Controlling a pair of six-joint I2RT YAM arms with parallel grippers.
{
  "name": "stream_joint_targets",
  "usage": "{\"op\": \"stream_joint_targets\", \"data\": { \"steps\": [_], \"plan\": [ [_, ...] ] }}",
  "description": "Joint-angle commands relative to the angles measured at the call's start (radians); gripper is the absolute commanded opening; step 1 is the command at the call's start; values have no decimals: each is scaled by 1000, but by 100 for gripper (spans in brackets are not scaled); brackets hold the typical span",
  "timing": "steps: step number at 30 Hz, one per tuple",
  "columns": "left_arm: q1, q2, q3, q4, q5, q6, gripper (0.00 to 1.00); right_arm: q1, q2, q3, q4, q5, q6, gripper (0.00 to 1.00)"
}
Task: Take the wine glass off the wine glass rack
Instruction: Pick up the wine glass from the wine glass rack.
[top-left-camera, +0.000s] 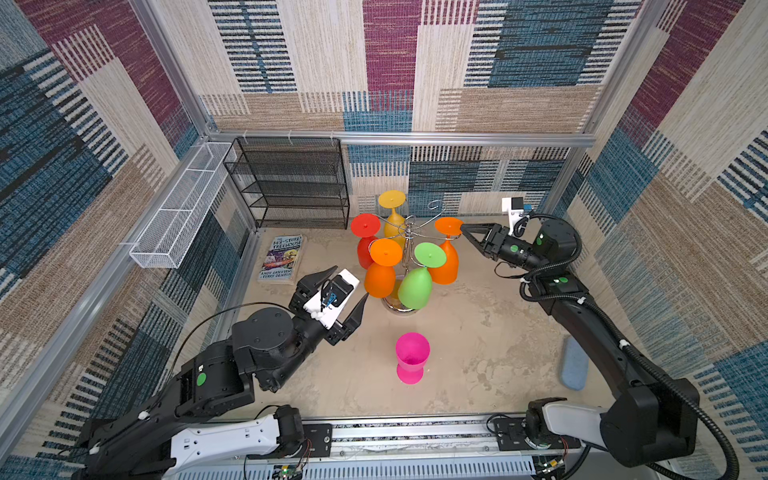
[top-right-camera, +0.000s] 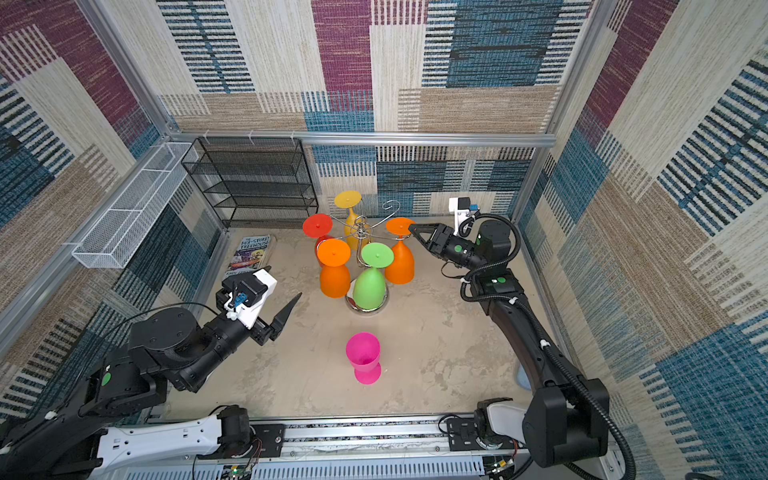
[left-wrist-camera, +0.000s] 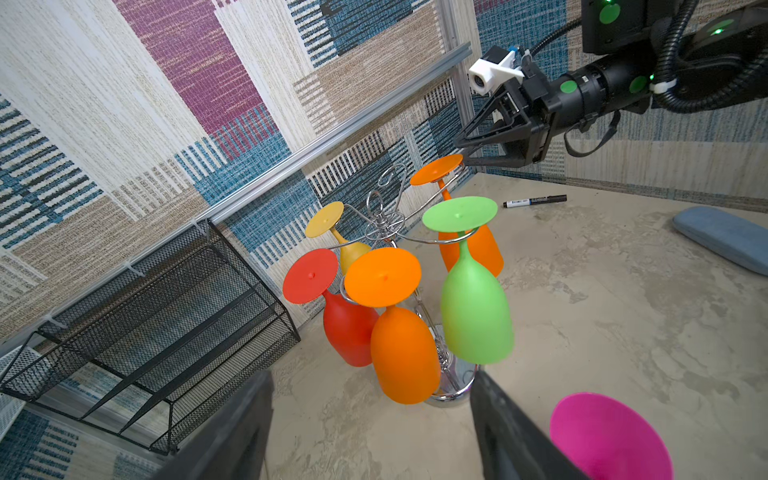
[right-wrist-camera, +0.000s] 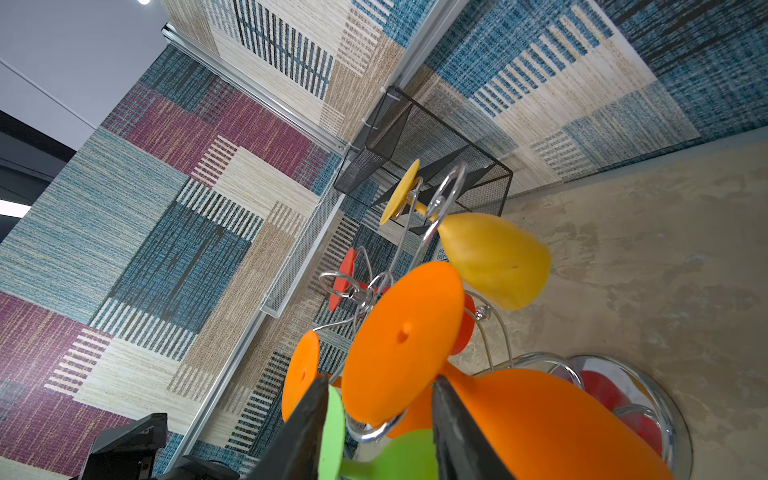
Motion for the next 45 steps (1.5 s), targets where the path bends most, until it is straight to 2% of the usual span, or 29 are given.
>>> {"op": "stream_joint_targets", "data": {
  "steps": [1,8,35,40,45],
  "plan": [
    [1,-4,-3,27,6,11,77,0,12,20,2,-3,-17,40],
    [1,-7,-6,23,11,9,76,0,34,37,-36,-2,-32,32],
    [1,-48,-38,17,3,-9,76,0,26,68,-69,0,-41,9],
    [1,-54,-38,13,1,-11,76,0,25,71,-61,-10,-29,1],
    [1,-57,-39,8,-2,-14,76,0,25,70,-54,-24,-13,0]
  ]
}}
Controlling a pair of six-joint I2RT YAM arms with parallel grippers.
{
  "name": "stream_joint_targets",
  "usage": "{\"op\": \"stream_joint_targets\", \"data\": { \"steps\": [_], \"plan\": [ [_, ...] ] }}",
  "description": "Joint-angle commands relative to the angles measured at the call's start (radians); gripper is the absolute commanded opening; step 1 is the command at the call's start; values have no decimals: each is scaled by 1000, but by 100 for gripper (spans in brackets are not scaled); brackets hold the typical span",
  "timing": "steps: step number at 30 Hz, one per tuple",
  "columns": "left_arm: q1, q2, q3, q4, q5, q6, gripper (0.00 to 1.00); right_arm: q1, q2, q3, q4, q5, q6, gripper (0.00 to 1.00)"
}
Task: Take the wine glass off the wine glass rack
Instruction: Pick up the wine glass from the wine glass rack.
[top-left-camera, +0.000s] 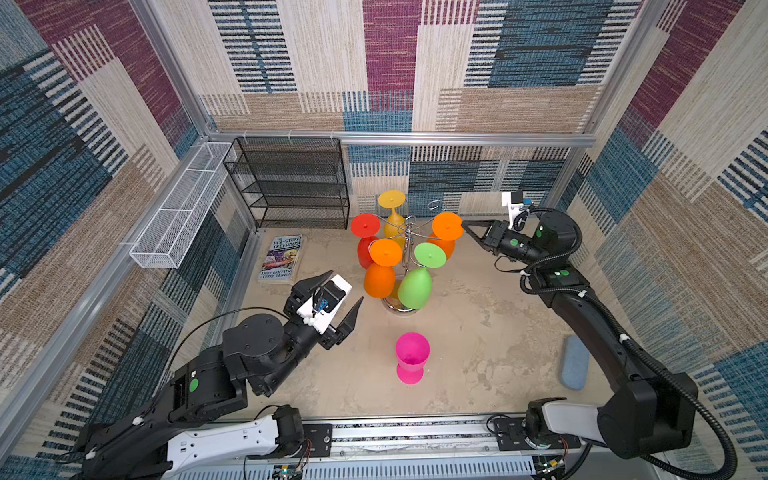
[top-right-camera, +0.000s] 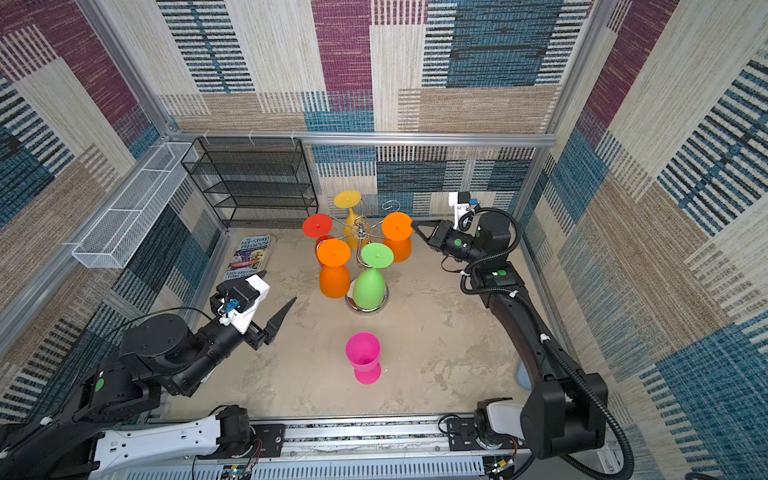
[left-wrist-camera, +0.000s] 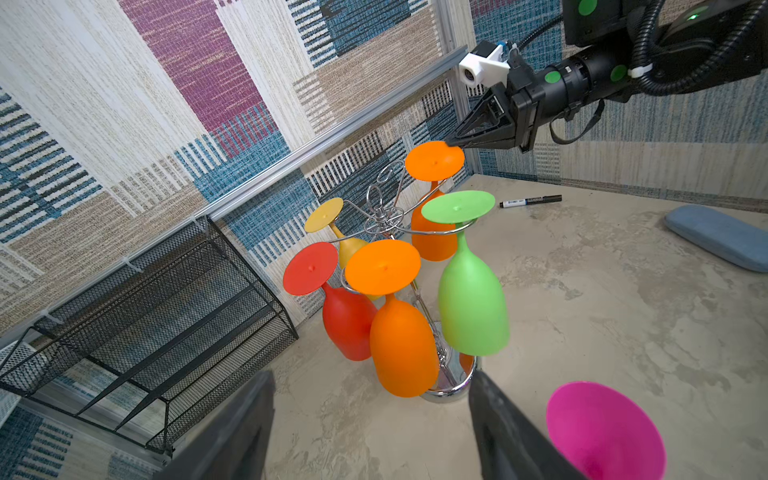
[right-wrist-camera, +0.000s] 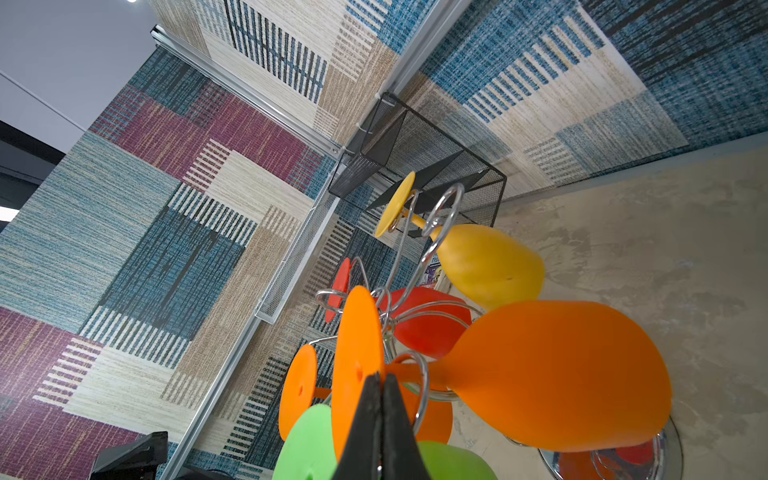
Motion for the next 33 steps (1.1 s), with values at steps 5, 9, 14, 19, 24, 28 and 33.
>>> {"op": "stream_joint_targets", "data": {
  "steps": [5,9,14,19,24,28,33],
  "plan": [
    [1,-5,-1,7,-21,-8,76,1,-8,-1,57,-72,67,0],
    [0,-5,-1,7,-20,-5,76,1,-13,11,70,-93,92,0],
    [1,-5,1,7,-18,-6,76,1,-25,32,41,-91,81,0],
    [0,-3,1,9,-13,-5,76,1,-23,26,22,-81,63,0],
    [0,-2,4,5,-11,-7,76,1,-28,10,58,-93,95,0],
    [0,-2,4,3,-12,-10,76,1,-38,19,54,-93,100,0],
    [0,-3,0,-4,-12,-14,76,-1,-59,15,54,-88,109,0]
  ]
}}
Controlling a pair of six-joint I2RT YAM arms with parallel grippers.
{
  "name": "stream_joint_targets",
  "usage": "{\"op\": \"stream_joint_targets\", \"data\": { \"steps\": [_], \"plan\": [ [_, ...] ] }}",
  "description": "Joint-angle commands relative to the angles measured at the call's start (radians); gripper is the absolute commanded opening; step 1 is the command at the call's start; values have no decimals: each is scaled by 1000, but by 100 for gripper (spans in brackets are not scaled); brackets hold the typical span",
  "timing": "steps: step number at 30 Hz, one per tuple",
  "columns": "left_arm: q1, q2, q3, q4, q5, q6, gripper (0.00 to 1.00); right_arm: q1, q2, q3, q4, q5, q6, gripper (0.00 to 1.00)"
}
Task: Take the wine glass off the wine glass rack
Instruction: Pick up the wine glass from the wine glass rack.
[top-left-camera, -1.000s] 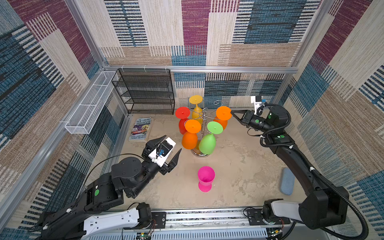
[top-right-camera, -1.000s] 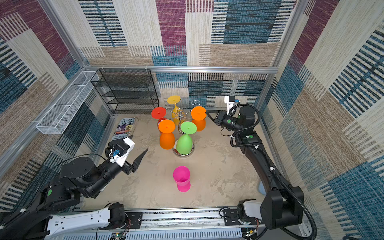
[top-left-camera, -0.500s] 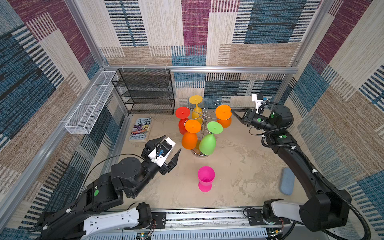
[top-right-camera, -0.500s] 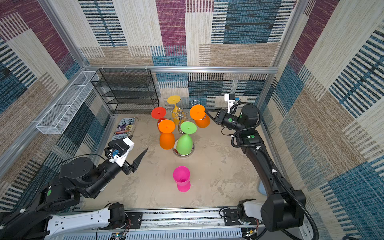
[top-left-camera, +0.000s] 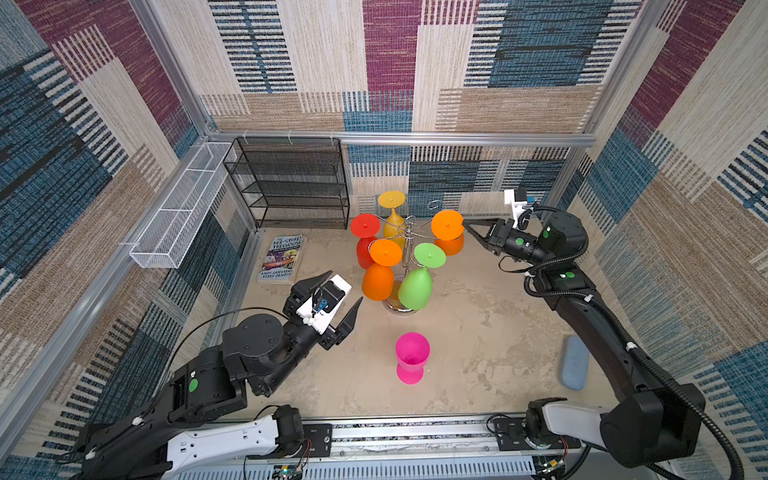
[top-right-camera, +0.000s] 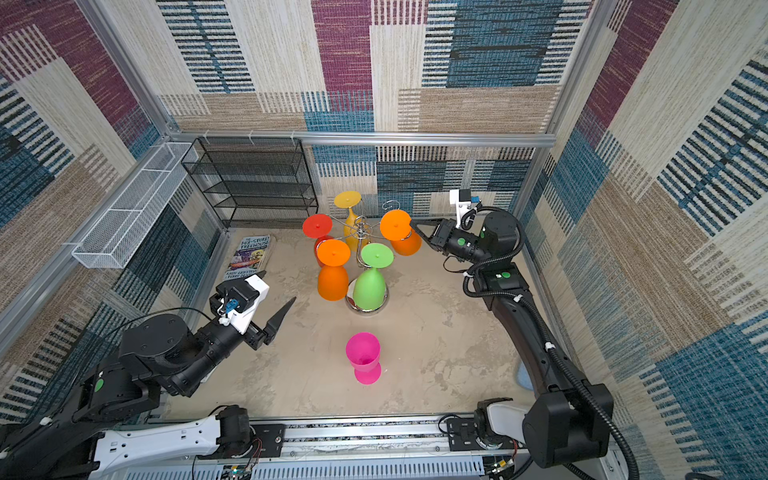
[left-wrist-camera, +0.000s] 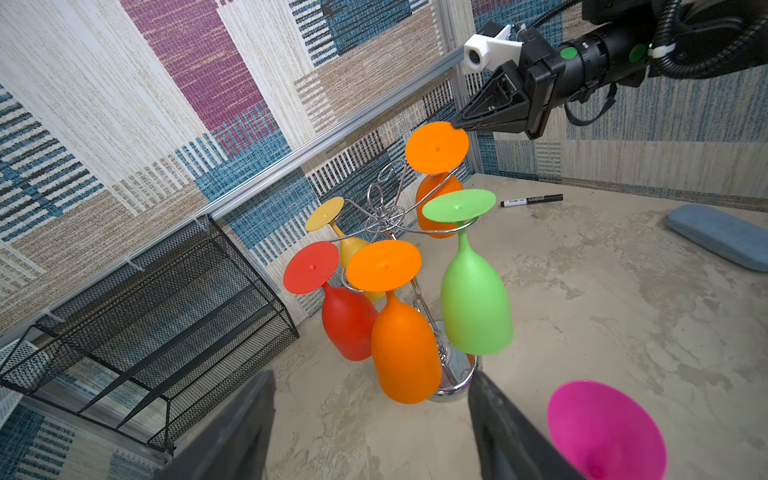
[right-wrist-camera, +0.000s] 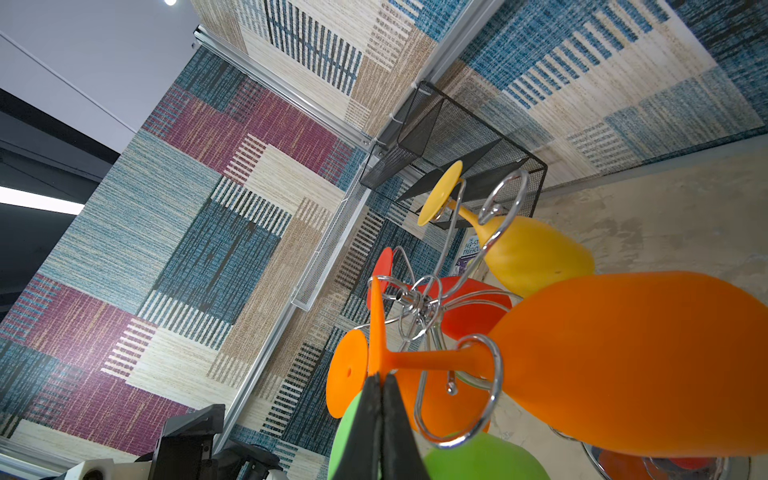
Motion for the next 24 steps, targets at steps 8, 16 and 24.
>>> {"op": "stream_joint_targets", "data": {
  "steps": [8,16,24],
  "plan": [
    [0,-5,0,-9,-10,-18,76,1,-40,-12,27,-27,26,0],
    [1,-4,-5,-6,-6,-21,76,1,-60,-26,12,-28,19,0],
    [1,-2,-8,-12,-6,-24,76,-2,-60,-36,-6,1,-16,0]
  ]
}}
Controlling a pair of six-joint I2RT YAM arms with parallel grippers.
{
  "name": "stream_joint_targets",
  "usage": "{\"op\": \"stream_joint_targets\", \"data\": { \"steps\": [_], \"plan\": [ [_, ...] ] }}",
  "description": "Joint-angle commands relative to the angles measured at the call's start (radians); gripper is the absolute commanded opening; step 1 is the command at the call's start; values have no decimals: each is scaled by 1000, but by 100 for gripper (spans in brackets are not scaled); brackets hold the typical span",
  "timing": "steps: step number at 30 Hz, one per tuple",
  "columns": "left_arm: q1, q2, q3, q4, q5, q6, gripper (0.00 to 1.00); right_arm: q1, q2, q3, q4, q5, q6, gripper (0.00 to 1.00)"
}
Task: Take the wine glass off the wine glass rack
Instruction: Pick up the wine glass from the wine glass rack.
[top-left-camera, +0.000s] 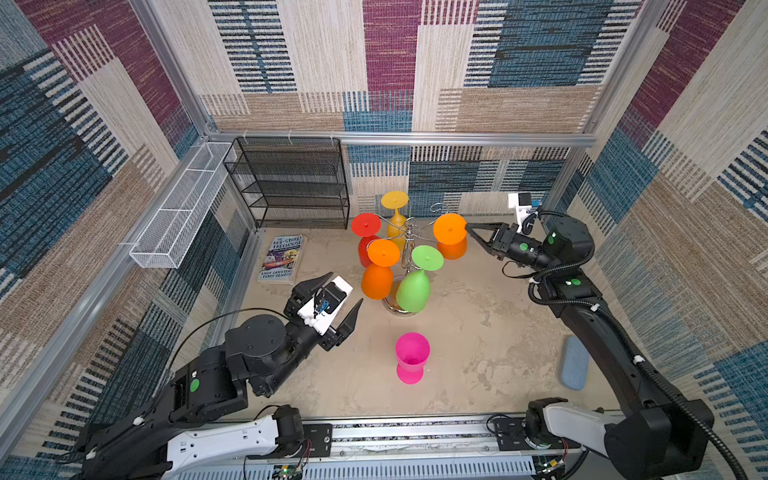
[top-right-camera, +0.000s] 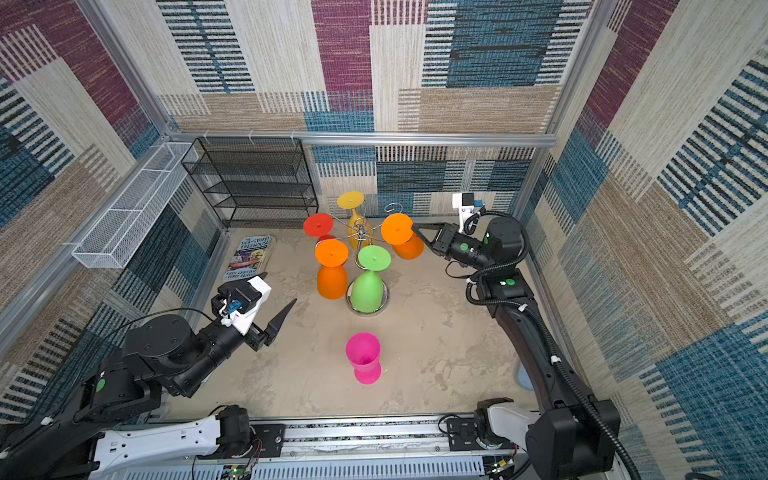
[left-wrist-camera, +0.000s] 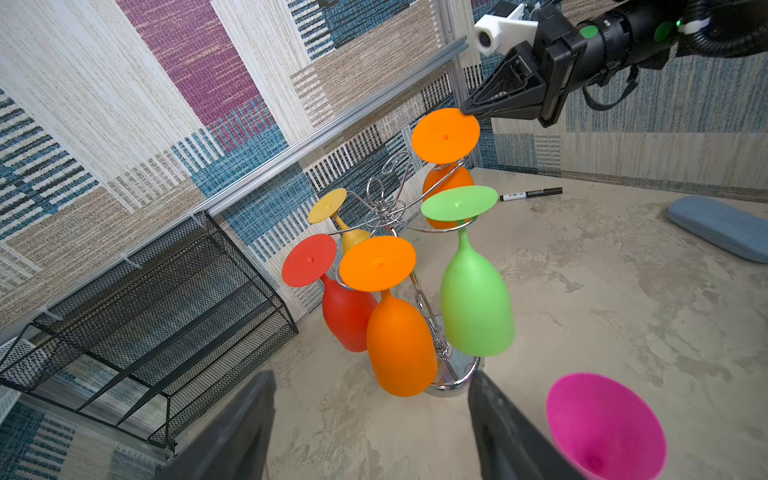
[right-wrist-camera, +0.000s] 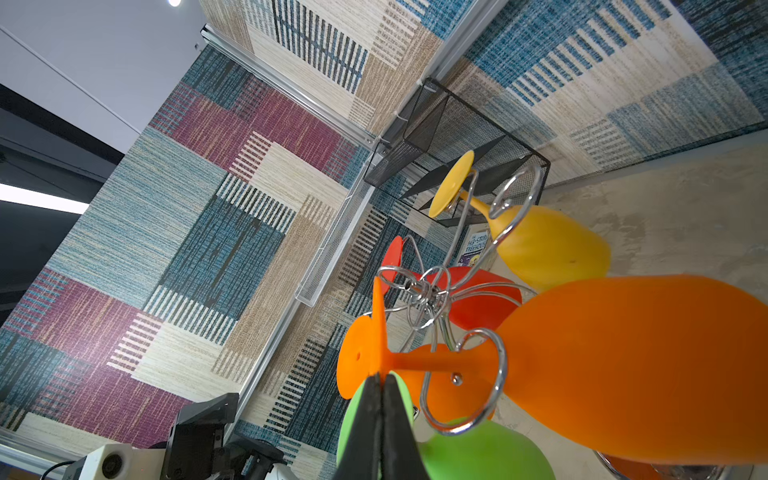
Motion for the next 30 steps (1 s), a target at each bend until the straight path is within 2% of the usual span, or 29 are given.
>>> {"op": "stream_joint_targets", "data": {
  "steps": [1,30],
  "plan": [
    [1,-1,-2,-3,-6,-21,76,-4,-2,-1,17,-1,-19,0],
    [2,5,-8,-13,-7,-27,76,-45,-59,-41,3,-12,-15,0]
  ]
}}
